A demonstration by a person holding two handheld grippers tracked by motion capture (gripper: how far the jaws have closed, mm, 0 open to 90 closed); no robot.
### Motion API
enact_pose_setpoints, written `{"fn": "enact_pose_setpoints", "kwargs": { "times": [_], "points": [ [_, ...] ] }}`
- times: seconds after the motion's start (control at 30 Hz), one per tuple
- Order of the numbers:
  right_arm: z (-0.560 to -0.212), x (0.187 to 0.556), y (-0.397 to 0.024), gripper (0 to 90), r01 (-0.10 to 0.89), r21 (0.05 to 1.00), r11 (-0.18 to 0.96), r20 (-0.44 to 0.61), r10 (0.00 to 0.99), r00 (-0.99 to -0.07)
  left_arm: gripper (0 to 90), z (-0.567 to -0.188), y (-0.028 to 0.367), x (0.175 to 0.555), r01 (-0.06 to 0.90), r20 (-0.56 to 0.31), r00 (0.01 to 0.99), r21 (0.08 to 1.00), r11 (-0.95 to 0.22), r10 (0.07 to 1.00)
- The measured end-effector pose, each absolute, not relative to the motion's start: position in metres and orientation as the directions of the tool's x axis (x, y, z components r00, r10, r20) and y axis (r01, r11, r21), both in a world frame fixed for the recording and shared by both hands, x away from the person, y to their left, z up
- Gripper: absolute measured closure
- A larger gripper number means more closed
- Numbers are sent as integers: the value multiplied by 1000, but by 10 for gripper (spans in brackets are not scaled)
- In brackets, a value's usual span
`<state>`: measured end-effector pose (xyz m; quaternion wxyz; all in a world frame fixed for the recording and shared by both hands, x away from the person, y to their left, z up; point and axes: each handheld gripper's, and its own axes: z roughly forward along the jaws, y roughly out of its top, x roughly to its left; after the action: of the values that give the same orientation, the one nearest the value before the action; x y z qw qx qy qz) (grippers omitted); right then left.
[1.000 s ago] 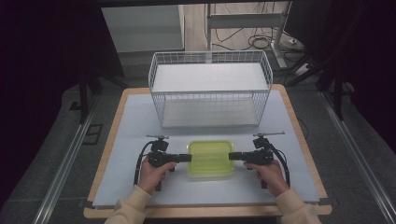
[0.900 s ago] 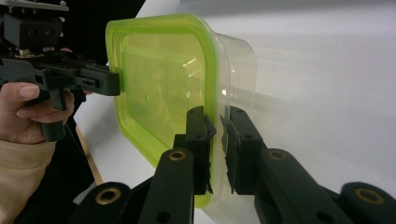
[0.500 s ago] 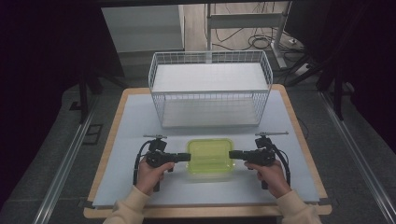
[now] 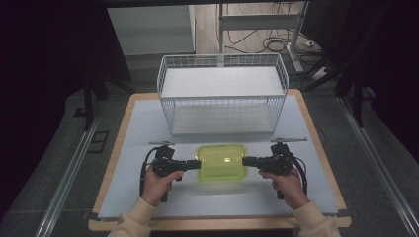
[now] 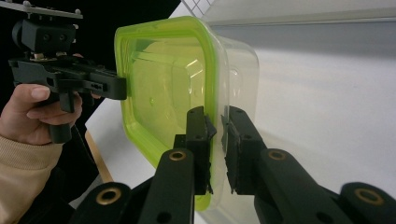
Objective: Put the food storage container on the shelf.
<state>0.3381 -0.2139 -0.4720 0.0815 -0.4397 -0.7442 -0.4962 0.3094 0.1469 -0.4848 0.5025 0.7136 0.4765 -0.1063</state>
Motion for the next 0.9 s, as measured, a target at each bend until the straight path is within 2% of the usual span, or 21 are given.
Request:
{"fn": "enact_pose_setpoints", "kwargs": {
  "times": [0.33,0.9],
  "points": [
    [-460,338,-212,807,707,695,130,532,569,-627,817,-472,149,305,762,-609,542,646,-34,579],
    [-416,338,-213,807,653,749,114,486,574,-658,817,-428,146,310,713,-567,585,700,-35,580]
  ]
}}
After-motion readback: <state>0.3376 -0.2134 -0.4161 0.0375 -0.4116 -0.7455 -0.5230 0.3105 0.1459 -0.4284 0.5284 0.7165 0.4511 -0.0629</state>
